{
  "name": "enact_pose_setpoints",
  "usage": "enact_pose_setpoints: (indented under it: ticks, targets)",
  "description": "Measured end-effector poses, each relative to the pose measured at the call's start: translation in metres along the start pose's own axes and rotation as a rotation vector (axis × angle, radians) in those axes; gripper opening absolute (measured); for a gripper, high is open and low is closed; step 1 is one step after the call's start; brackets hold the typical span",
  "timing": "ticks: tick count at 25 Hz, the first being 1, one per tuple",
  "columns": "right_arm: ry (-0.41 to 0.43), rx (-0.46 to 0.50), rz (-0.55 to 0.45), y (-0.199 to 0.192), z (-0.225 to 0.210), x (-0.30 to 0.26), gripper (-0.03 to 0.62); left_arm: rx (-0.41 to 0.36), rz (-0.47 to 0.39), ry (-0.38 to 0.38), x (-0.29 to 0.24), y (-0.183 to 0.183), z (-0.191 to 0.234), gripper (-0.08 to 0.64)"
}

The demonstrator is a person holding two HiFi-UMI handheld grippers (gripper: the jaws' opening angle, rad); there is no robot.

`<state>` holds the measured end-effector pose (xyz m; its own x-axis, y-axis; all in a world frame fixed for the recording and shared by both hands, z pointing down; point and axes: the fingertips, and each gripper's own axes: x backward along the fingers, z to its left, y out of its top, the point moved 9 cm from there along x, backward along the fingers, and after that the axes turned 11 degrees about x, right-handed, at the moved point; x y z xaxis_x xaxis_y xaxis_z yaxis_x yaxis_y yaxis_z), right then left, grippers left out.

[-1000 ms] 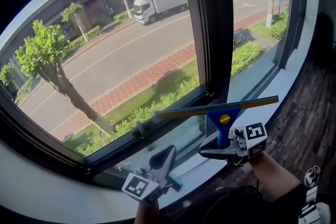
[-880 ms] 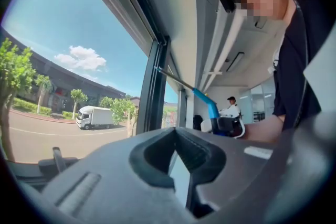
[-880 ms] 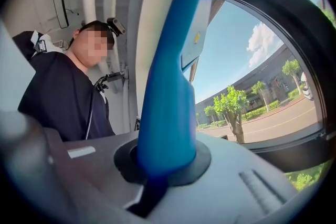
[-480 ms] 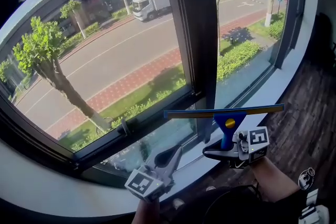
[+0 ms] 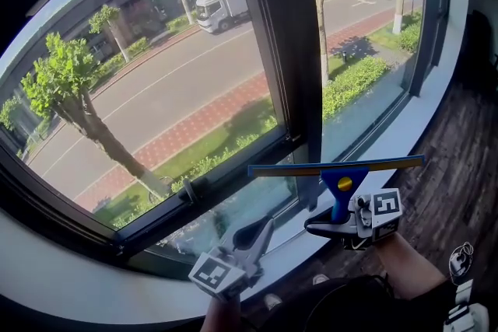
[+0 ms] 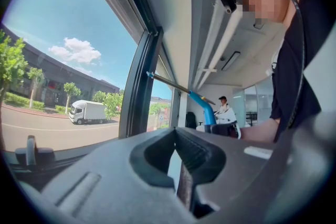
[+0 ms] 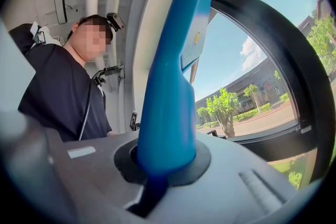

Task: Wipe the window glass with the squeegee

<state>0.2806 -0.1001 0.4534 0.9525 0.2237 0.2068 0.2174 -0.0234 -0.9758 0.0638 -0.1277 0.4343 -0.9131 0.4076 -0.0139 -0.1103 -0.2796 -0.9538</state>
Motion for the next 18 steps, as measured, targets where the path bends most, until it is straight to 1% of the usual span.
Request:
enact_pose_setpoints:
  ticks: [14,18]
  targets:
    - [0.003,0.005,0.003,-0.0005,0.0005,-0.0048,0.006,-0.006,0.003,-0.001,0.0070,0.0043,0.0018,0.002]
    - [0.002,0.003,0.003,-0.0022,0.0013,-0.0056,0.006,-0.016,-0.011,0.002,0.0071,0.0054,0.0017,0.002]
